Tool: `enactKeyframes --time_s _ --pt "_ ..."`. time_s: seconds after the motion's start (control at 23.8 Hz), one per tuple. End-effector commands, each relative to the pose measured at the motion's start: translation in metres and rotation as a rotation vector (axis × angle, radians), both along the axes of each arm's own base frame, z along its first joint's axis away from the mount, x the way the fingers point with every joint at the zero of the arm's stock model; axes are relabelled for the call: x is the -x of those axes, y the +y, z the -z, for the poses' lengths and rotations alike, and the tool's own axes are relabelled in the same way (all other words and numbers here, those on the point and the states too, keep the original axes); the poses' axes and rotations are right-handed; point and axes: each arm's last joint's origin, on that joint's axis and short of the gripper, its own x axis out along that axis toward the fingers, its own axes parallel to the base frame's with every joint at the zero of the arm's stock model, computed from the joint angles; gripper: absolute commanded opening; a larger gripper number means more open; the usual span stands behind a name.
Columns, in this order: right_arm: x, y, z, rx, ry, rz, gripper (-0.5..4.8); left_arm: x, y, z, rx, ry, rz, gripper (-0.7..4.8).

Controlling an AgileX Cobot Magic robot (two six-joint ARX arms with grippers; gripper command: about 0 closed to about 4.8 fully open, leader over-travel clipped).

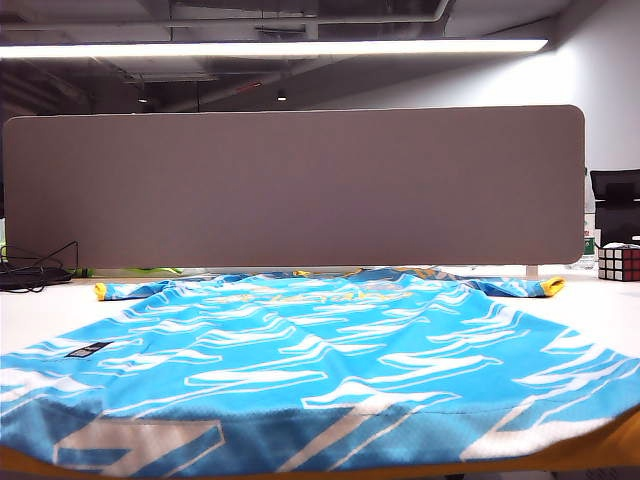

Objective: Fold the bottom side of the soccer jersey horizontally towards the center, about one-third of the way, then fold the sleeve back towards the center, creating a straight line along the edge of the the soccer jersey, and finally fold the bottom of the soccer jersey up towards the top, creating a neat rectangle.

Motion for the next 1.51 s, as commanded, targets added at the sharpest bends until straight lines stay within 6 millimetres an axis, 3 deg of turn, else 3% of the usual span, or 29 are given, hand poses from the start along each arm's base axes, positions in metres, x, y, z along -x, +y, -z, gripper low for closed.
enactKeyframes --time_s 0.04,0.38,0.55,0.72,1.01,1.18,1.3,1.39,1.43,1.51 --pt "0.001 0.0 -0.003 0.003 -0.024 0.0 -0.01 0.0 0.0 -0.001 0.0 -0.013 -0.005 -0.06" --pt "0.001 0.0 -0.003 -0.016 -0.022 -0.011 -0.01 0.0 0.0 -0.001 0.004 -0.012 -0.004 -0.06" --pt "0.001 0.003 -0.004 -0.139 0.01 -0.113 -0.02 0.0 0.0 -0.002 0.17 0.015 0.009 -0.06" --pt "-0.002 0.002 -0.015 -0.219 0.156 -0.062 -0.03 0.001 0.0 -0.006 0.24 0.086 0.012 -0.06" --pt "-0.048 0.002 -0.065 -0.217 0.527 -0.024 -0.02 -0.028 -0.003 -0.022 0.154 0.448 0.069 -0.06" --pt "-0.065 0.002 -0.072 -0.194 0.675 -0.025 -0.01 -0.047 -0.005 -0.032 0.104 0.595 0.119 -0.06" --pt "-0.075 0.003 -0.062 -0.207 0.805 -0.088 0.0 -0.066 -0.007 -0.036 0.126 0.73 0.155 -0.05" --pt "-0.079 0.003 -0.053 -0.235 0.882 -0.121 0.17 -0.077 -0.005 -0.035 0.153 0.797 0.181 0.51" --pt "-0.083 0.002 -0.046 -0.259 0.937 -0.139 0.66 -0.084 -0.001 -0.03 0.195 0.835 0.228 1.3" --pt "-0.087 0.0 -0.039 -0.284 0.983 -0.154 1.02 -0.088 0.006 -0.024 0.25 0.878 0.259 1.59"
